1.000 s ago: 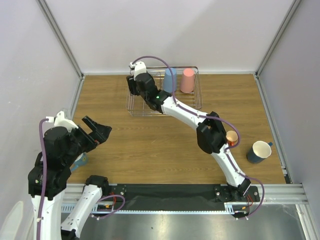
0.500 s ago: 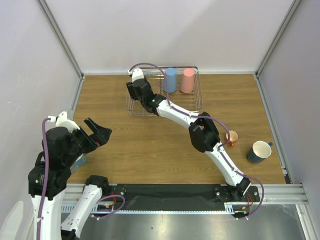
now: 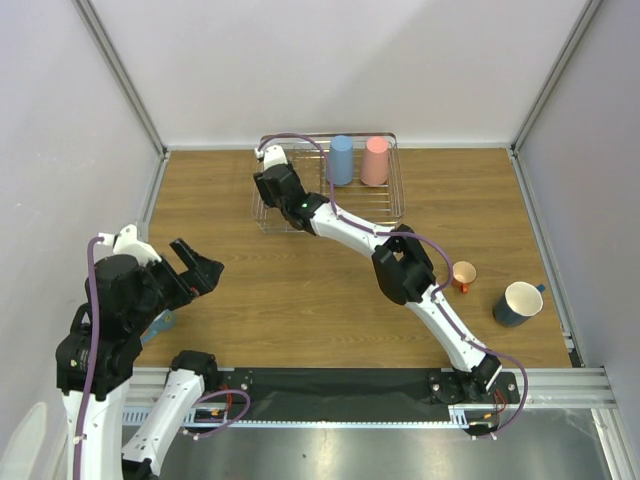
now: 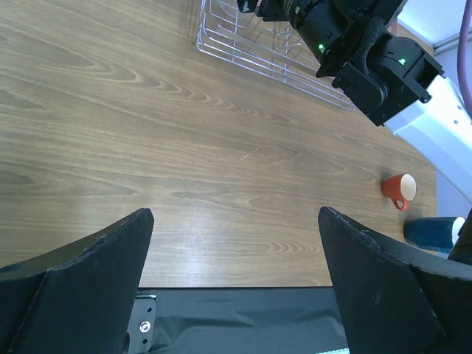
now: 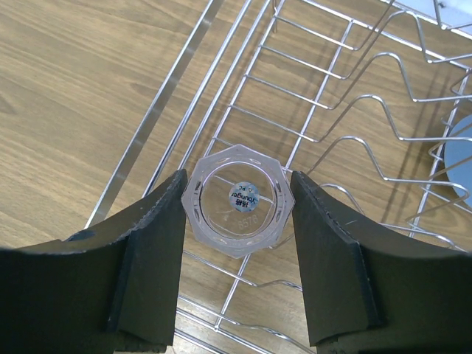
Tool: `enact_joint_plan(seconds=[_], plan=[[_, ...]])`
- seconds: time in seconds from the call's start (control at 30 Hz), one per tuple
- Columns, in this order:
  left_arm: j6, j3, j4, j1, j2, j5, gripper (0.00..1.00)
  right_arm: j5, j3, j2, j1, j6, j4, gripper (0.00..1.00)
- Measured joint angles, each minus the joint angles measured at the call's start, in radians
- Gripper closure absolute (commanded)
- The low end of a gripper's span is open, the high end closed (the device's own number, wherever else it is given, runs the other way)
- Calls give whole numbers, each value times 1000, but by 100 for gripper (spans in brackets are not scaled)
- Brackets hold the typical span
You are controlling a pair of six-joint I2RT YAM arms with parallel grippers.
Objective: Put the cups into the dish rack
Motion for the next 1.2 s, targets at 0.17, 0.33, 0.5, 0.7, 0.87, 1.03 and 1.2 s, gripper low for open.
enact_joint_plan(seconds=[0.17,0.33,0.5,0.7,0.87,1.03,1.2], plan=[[0,0,-3,0,0,0,0,0,0,2,0,12,-6,95],[0,0,-3,0,0,1,0,-6,0,2,0,20,-7,94],[0,0,-3,0,0,2,0,-8,0,6,-1,27,-7,92],[0,0,-3,0,0,4,0,-12,2,28,-5,33,-6,90],[7,0,-3,0,3,4,0,-23,12,48,-6,41,-4,89],[8,0,-3,0,7,4,0,-23,20,53,-8,43,-2,86],[11,0,-3,0,17,4,0,-24,23,55,-12,45,1,80]])
